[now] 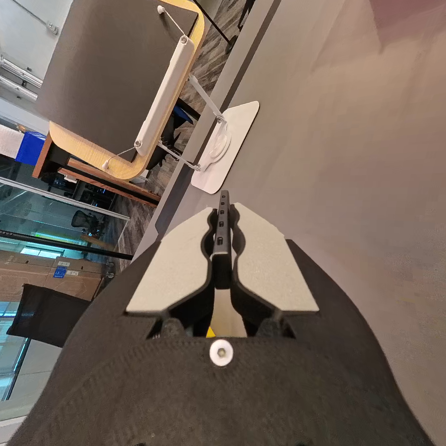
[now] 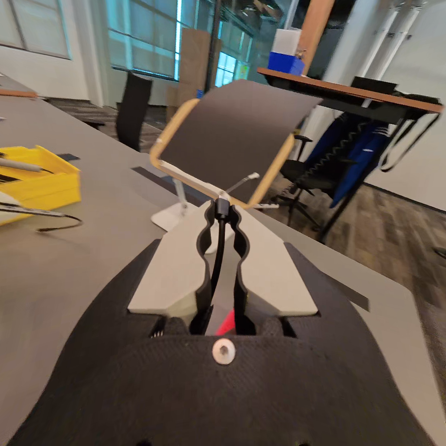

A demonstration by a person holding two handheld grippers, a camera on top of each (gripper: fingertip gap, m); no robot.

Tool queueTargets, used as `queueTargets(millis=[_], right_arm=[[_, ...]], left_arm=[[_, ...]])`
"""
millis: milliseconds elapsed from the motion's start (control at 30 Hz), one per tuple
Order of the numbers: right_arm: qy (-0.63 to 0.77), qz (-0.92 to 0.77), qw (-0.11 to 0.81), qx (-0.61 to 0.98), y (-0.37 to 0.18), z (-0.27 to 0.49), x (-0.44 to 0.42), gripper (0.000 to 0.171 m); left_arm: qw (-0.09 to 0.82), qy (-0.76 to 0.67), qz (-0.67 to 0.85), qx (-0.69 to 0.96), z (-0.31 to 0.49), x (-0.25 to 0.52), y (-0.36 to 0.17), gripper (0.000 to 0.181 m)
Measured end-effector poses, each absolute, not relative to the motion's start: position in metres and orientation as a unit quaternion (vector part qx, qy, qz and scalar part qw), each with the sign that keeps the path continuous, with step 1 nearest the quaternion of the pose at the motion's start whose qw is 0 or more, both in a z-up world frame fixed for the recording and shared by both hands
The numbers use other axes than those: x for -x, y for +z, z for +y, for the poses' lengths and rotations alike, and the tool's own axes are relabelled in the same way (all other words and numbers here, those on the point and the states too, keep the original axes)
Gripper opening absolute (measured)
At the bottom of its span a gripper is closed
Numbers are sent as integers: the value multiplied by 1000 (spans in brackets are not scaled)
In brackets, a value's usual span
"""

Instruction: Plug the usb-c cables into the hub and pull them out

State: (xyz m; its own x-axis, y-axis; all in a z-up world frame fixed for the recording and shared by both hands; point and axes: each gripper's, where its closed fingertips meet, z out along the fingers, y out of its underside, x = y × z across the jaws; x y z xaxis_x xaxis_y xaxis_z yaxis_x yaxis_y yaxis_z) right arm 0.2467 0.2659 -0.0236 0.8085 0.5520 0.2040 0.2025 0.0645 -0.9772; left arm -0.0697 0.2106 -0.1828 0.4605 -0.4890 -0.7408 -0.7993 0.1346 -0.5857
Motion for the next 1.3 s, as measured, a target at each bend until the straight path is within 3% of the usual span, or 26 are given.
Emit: queueTargets(millis=[267, 367, 500, 700, 867, 967, 1300], right_arm=[[90, -237, 614, 747, -132, 323, -325, 14], [96, -240, 579, 774, -153, 320, -329, 35], [53, -269, 544, 793, -148, 302, -329, 39], [89, -417, 563, 708, -96, 223, -198, 40], [179, -545, 542, 613, -110, 155, -59, 40], [144, -608, 548, 556, -125, 136, -7, 28], [92, -649, 544, 524, -146, 177, 3, 24]], left_arm=[[549, 133, 515, 644, 208, 65, -192, 10], [544, 134, 519, 646, 208, 63, -195, 10], [541, 126, 520, 649, 207, 61, -198, 9], [559, 110, 529, 628, 199, 45, -187, 9], [569, 111, 541, 609, 189, 37, -176, 10], [569, 110, 547, 604, 184, 34, -172, 9], [587, 67, 586, 554, 159, 16, -160, 10]])
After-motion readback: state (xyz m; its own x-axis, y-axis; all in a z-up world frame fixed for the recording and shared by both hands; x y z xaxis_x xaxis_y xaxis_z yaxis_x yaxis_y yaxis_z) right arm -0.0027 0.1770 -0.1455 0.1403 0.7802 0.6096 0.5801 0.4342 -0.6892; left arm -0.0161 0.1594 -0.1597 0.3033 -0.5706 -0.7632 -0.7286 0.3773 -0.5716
